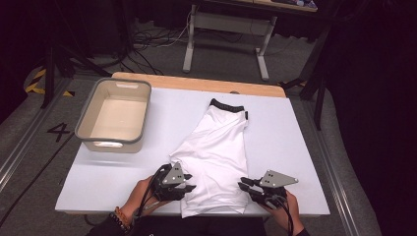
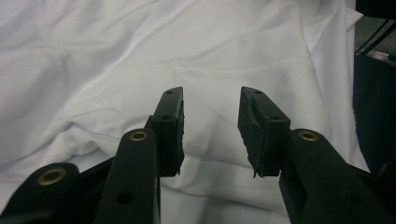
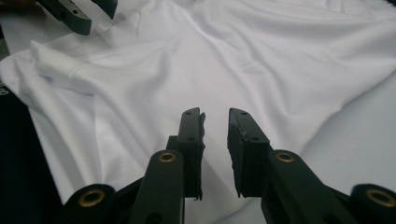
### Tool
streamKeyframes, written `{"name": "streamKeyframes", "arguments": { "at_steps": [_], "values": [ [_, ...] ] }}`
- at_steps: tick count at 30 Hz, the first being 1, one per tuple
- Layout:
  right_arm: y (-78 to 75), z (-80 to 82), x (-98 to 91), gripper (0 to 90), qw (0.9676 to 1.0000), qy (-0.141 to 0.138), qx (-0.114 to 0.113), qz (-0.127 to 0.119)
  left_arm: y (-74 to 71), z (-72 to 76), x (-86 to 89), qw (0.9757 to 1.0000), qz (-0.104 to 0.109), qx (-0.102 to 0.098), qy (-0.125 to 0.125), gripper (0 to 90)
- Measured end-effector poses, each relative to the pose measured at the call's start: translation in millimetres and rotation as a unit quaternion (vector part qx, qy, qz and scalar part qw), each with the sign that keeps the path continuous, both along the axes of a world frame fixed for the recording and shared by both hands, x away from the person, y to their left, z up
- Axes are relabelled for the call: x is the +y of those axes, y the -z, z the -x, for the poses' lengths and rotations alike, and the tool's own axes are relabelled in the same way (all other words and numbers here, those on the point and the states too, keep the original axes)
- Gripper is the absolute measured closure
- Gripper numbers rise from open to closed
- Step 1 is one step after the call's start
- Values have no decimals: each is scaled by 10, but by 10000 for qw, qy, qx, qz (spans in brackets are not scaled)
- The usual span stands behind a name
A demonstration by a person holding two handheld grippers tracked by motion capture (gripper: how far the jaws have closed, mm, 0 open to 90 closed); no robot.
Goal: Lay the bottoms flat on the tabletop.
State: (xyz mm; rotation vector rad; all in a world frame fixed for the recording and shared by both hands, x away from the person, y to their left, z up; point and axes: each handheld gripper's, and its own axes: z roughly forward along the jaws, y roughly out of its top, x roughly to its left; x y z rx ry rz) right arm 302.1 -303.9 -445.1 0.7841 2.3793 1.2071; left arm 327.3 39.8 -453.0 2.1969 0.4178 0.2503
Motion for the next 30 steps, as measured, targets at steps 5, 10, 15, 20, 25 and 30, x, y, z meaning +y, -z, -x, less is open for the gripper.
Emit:
{"name": "streamKeyframes", "arguments": {
  "at_steps": [5,10,15,20,25,30],
  "values": [
    [-60,-103,-127,746,9994,232,-201,-131,-18,-26,128,9994,88,-235,-247,602],
    [-98,-188,-255,706,9978,506,-322,-298,-36,-32,323,9963,268,-452,-677,521],
    [-91,-258,-302,597,9968,673,-382,-183,-21,-27,509,9895,378,-622,-1245,451],
    [-82,-303,-330,402,9936,944,-501,-360,21,0,659,9836,443,-564,-1654,335],
    [-67,-332,-335,290,9920,1054,-621,-310,25,22,709,9792,520,-548,-1883,200],
    [-19,-401,-359,185,9919,1167,-393,-326,51,23,690,9805,458,-560,-1825,136]
  ]
}}
